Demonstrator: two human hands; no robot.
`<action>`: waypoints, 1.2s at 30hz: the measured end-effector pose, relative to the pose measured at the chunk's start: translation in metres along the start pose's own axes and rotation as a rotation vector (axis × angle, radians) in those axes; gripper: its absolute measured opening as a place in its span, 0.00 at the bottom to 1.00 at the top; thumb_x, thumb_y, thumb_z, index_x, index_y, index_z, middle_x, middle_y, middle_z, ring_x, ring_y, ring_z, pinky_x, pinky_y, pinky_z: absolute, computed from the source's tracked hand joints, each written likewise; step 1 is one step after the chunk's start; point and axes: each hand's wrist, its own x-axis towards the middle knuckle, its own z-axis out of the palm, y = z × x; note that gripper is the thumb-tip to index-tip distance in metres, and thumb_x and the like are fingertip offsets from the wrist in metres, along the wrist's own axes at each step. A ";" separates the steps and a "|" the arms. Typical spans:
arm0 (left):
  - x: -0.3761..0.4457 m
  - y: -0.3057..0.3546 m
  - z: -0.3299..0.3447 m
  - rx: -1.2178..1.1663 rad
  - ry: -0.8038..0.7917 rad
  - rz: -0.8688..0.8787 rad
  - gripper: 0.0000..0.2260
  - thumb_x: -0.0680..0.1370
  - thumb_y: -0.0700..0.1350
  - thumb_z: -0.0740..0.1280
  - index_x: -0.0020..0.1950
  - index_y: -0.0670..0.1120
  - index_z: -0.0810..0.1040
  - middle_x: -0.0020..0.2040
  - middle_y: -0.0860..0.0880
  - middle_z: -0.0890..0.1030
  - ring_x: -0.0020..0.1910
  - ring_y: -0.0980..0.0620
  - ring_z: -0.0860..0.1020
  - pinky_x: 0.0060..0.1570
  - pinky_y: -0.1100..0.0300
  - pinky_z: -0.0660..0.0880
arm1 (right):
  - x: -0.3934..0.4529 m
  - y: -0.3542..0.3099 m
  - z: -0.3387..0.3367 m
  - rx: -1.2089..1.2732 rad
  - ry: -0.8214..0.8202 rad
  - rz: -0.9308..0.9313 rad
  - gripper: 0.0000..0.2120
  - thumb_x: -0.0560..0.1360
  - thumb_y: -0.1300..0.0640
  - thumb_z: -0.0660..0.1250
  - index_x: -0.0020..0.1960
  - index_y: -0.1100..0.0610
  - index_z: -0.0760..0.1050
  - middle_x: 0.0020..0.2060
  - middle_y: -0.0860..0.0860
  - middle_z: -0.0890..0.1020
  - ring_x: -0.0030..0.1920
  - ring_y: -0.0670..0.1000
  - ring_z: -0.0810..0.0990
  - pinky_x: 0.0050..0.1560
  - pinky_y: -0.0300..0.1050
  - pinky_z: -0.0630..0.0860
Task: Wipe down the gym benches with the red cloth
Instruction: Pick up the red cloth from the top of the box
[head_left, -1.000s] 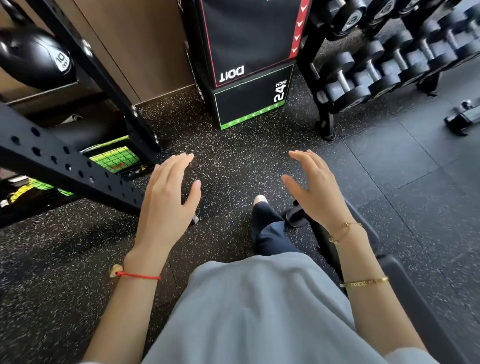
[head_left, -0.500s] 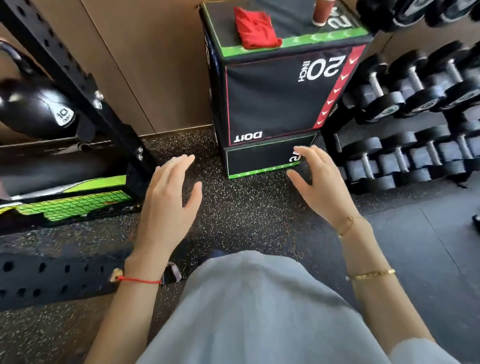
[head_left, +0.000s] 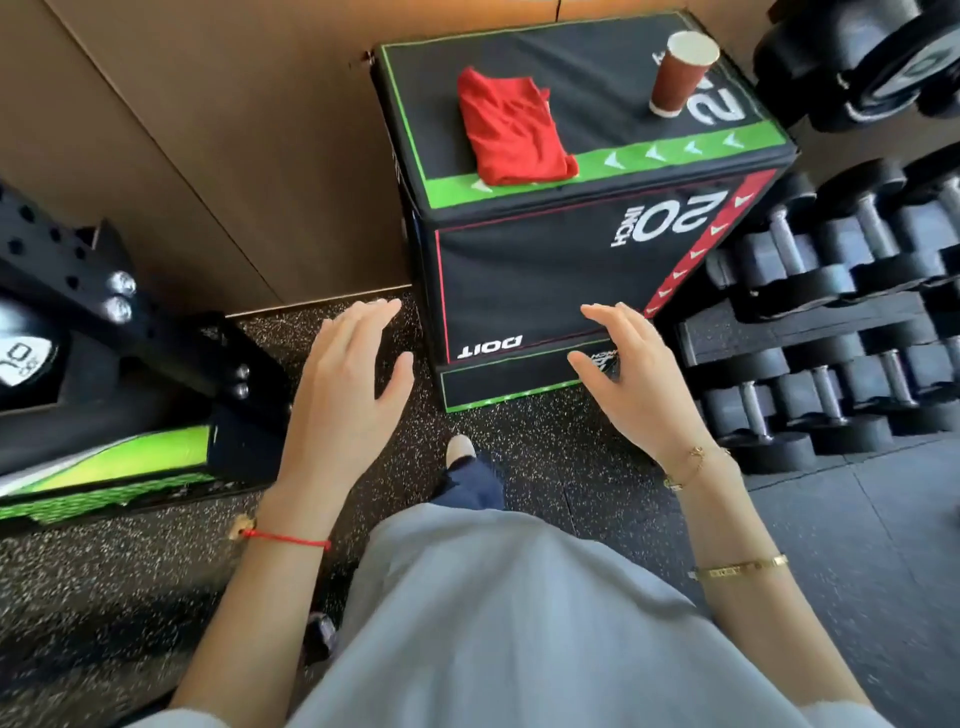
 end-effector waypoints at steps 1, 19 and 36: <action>0.023 -0.003 0.001 0.007 0.006 0.007 0.20 0.80 0.45 0.63 0.72 0.46 0.69 0.70 0.48 0.73 0.73 0.51 0.66 0.76 0.49 0.60 | 0.021 0.000 -0.002 0.004 -0.003 -0.003 0.21 0.78 0.54 0.66 0.69 0.56 0.69 0.68 0.51 0.73 0.74 0.52 0.63 0.74 0.53 0.60; 0.269 -0.034 0.058 0.013 0.018 0.010 0.18 0.79 0.43 0.64 0.70 0.43 0.72 0.68 0.46 0.74 0.72 0.46 0.67 0.74 0.46 0.62 | 0.266 0.016 0.011 0.113 0.057 0.012 0.22 0.77 0.56 0.67 0.69 0.60 0.69 0.63 0.53 0.76 0.65 0.53 0.72 0.68 0.45 0.67; 0.320 -0.039 0.148 0.124 0.021 -0.210 0.18 0.80 0.42 0.63 0.70 0.41 0.73 0.70 0.43 0.72 0.74 0.42 0.65 0.73 0.46 0.63 | 0.403 0.046 0.041 -0.092 -0.186 0.066 0.41 0.73 0.43 0.68 0.76 0.60 0.55 0.70 0.59 0.68 0.65 0.62 0.66 0.65 0.52 0.62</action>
